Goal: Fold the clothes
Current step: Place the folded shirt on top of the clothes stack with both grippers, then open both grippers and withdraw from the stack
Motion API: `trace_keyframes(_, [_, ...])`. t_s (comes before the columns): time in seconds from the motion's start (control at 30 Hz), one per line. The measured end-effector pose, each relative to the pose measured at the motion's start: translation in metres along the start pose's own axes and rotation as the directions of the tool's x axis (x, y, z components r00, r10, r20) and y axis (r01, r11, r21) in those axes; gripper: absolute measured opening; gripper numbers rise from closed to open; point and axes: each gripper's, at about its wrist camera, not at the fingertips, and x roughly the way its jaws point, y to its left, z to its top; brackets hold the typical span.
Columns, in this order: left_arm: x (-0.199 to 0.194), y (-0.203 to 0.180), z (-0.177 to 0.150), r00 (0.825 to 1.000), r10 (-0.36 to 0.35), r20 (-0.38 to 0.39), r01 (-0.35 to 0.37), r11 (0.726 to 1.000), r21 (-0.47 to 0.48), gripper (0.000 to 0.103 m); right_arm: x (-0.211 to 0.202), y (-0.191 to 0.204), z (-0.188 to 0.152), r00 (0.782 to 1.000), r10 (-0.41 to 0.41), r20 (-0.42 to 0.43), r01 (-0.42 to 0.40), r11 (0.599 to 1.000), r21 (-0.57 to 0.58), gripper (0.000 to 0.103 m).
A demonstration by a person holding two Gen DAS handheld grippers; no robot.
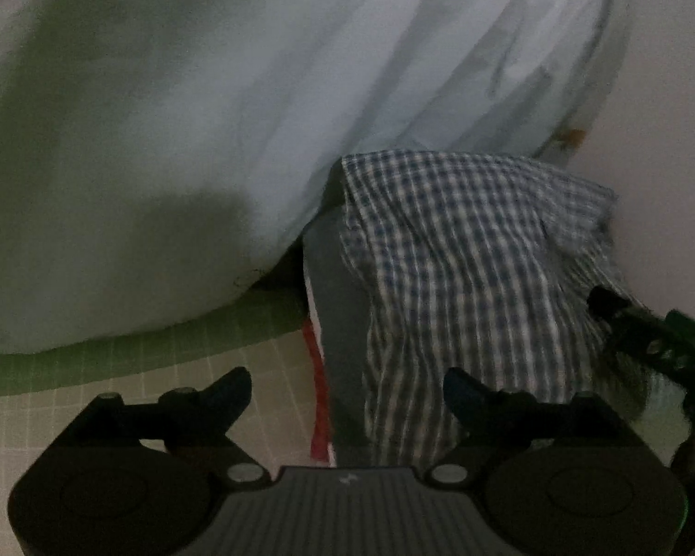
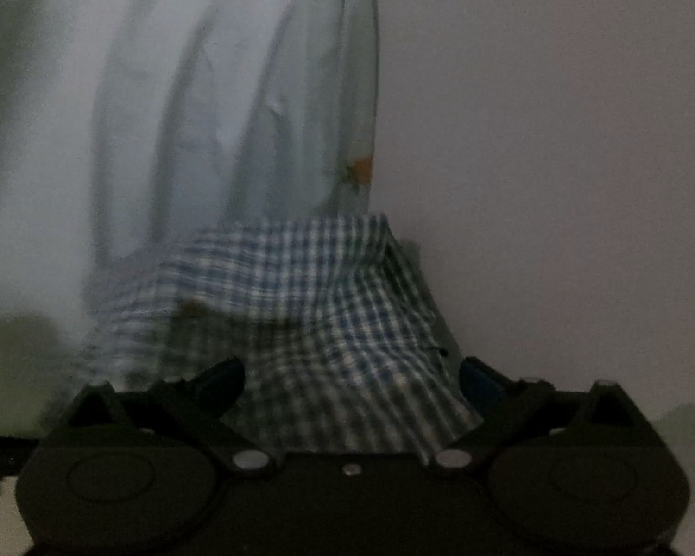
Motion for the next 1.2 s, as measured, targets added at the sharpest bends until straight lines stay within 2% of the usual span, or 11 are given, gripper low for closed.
trace_keyframes(0.1, [-0.026,0.007,-0.022,1.0,0.0,0.029,0.0,1.0,-0.015,0.097,-0.042,0.003,-0.007,0.999,0.043,0.024,-0.043,0.998,0.036,0.1])
trace_keyframes(0.23, [-0.065,0.017,-0.05,0.998,0.012,0.055,-0.01,0.999,-0.042,0.101,-0.106,-0.005,-0.03,0.999,0.05,-0.015,-0.049,0.995,0.082,0.099])
trace_keyframes(0.47, [-0.117,0.019,-0.086,0.995,-0.011,0.098,0.01,1.0,0.008,0.103,-0.167,-0.012,-0.062,0.996,0.066,-0.062,-0.059,0.993,0.106,0.096])
trace_keyframes(0.53, [-0.131,0.018,-0.099,0.995,-0.018,0.1,0.016,1.0,0.021,0.103,-0.184,-0.014,-0.073,0.991,0.105,-0.085,-0.097,0.99,0.099,0.095])
trace_keyframes(0.7, [-0.156,0.015,-0.131,0.996,-0.027,0.087,0.02,0.996,0.083,0.103,-0.215,-0.012,-0.101,0.988,0.102,-0.112,-0.088,0.989,0.122,0.095])
trace_keyframes(0.9, [-0.163,0.005,-0.162,0.998,-0.047,0.051,0.039,0.988,0.148,0.103,-0.236,-0.009,-0.134,0.984,0.09,-0.156,-0.069,0.989,0.134,0.096])
trace_keyframes(1.03, [-0.165,0.0,-0.169,0.997,-0.041,0.06,0.028,0.981,0.193,0.103,-0.244,-0.01,-0.149,0.983,0.07,-0.169,-0.046,0.988,0.146,0.098])
trace_keyframes(1.2, [-0.163,-0.002,-0.169,0.998,-0.04,0.053,0.028,0.978,0.207,0.103,-0.239,-0.01,-0.149,0.983,0.073,-0.168,-0.048,0.988,0.147,0.098])
